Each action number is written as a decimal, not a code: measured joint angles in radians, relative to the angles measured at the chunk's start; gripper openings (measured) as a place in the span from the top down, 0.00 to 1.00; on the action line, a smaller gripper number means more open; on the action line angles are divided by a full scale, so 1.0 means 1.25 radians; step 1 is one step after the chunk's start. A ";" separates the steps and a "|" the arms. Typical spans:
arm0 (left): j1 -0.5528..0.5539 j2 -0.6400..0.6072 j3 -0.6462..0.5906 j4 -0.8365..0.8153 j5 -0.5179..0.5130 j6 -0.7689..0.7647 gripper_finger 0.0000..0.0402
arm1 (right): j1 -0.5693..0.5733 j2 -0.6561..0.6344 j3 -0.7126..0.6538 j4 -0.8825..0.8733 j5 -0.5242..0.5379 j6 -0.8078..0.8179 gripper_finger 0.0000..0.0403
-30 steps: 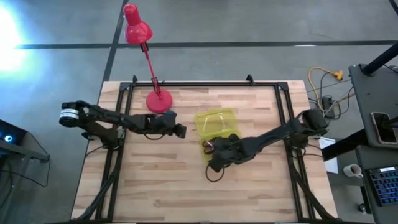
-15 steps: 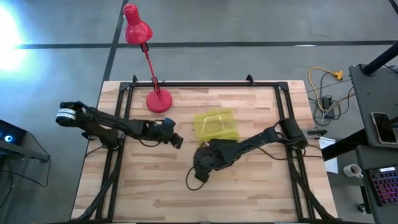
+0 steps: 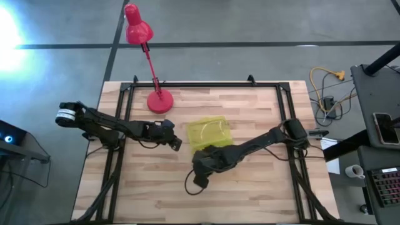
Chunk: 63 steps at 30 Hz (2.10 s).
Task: Pick & place school supplies into a supply box
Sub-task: Close the yellow supply box
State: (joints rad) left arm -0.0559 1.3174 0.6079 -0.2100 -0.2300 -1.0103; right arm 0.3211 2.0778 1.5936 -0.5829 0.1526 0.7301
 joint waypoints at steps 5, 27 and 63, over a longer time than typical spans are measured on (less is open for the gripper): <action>0.019 0.000 0.002 0.025 -0.007 0.004 0.77 | 0.016 -0.068 0.000 -0.150 0.180 0.094 0.81; 0.323 0.101 0.026 0.246 0.220 0.152 0.77 | 0.179 -0.291 -0.285 -0.250 0.152 0.751 0.81; 0.347 0.434 0.414 -0.009 0.299 0.343 0.77 | 0.197 -0.311 -0.332 -0.157 0.143 0.715 0.82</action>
State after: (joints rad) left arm 0.3779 1.8595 1.1258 -0.2214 0.1440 -0.5812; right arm 0.5670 1.6886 1.1791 -0.7793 0.3319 1.6244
